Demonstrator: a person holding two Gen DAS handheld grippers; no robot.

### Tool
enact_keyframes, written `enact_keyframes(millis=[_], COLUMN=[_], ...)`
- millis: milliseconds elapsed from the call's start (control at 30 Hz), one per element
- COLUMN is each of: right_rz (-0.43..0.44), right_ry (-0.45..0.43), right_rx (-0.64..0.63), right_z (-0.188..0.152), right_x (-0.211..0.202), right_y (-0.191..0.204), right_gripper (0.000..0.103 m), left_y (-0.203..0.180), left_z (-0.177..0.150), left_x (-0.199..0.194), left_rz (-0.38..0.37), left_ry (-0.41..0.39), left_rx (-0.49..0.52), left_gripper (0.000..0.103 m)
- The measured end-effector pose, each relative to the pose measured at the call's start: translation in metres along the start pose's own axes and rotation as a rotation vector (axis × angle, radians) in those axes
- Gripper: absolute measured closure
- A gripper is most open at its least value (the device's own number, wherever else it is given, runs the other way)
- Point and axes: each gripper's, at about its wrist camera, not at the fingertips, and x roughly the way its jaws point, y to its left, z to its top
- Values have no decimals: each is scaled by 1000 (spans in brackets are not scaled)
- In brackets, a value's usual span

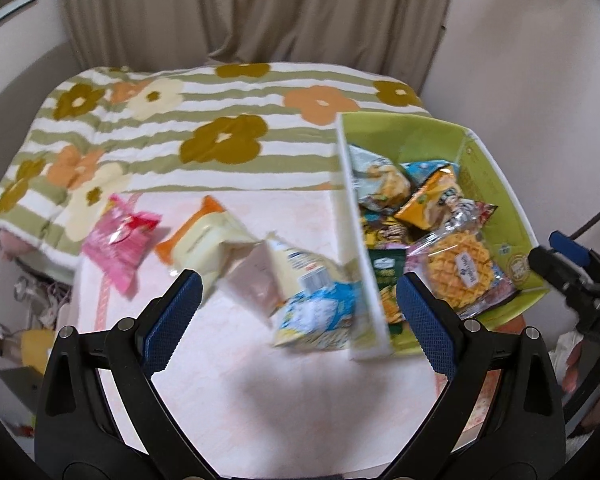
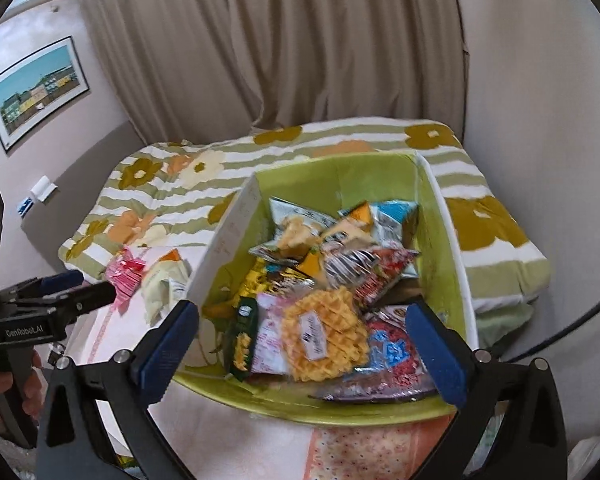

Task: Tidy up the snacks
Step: 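Move both tools back over the remaining snacks on the table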

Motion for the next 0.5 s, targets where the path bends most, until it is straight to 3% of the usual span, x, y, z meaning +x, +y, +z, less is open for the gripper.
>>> enact_keyframes(millis=[300, 500], right_rz=[90, 138], right_ry=[-17, -16], right_rx=[-59, -86], right_z=[14, 19], right_x=[3, 12], right_y=[27, 64], right_gripper=[0, 0], left_y=[51, 94], left_z=[-21, -19], left_x=[-30, -31], left_rz=[94, 131], left_ry=[-29, -25], left_rx=[-80, -93], left_gripper=[6, 6])
